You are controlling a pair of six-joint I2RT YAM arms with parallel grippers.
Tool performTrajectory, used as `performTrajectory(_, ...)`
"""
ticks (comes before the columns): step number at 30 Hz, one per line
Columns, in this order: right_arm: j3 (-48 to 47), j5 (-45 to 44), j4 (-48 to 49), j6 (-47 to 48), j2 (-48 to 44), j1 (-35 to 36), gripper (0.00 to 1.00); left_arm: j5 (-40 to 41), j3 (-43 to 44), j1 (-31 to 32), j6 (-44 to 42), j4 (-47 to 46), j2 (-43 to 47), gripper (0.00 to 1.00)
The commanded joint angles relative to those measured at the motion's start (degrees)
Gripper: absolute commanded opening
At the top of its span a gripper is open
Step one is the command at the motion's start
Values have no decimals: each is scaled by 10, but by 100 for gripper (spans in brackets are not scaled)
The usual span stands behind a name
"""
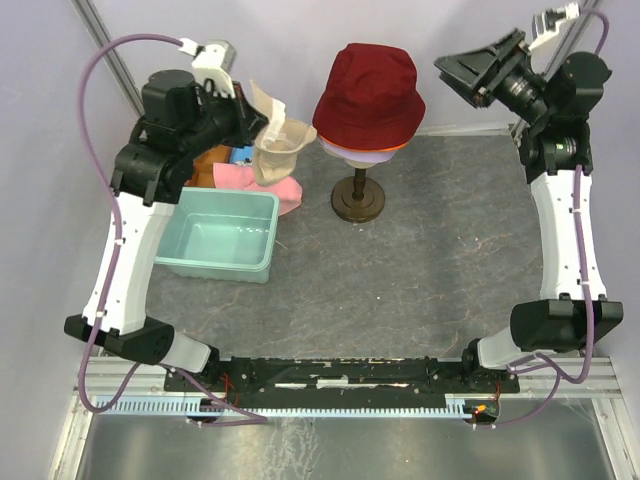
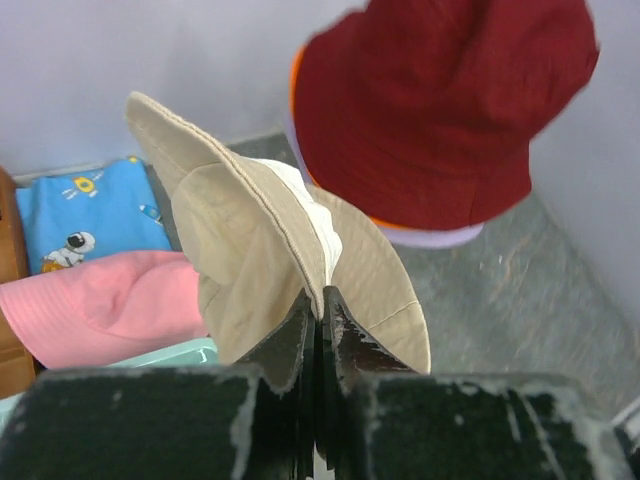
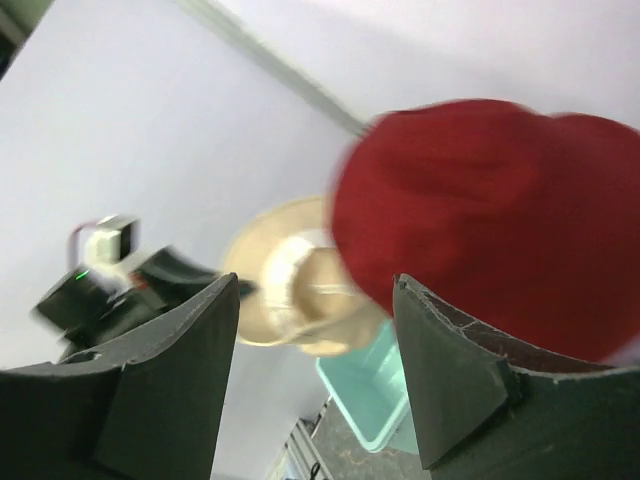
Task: Stack the hats
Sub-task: Pick up the hat from the bin, then stack the hat on the hat.
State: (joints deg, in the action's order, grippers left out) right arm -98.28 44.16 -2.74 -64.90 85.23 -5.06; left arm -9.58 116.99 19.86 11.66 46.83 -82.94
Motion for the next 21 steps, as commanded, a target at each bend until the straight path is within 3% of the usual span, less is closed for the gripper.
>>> performTrajectory(1, -145, 52, -63, 67, 28, 62, 70, -73, -7, 9, -112, -87, 27, 3)
performTrajectory(5, -235, 45, -175, 106, 60, 111, 70, -120, 42, 9, -163, -95, 16, 3)
performTrajectory(10, -261, 5, -231, 125, 80, 174, 74, -172, 100, 10, -168, -92, -1, 3)
performTrajectory(14, -277, -42, -272, 164, 87, 218, 80, -189, 99, 12, -179, -82, 5, 3)
performTrajectory(18, -266, -60, -258, 146, 91, 243, 79, -89, 83, 33, -229, -41, 13, 3)
performTrajectory(21, -264, -75, -253, 146, 97, 262, 78, 102, 70, 103, -307, 12, 1, 3)
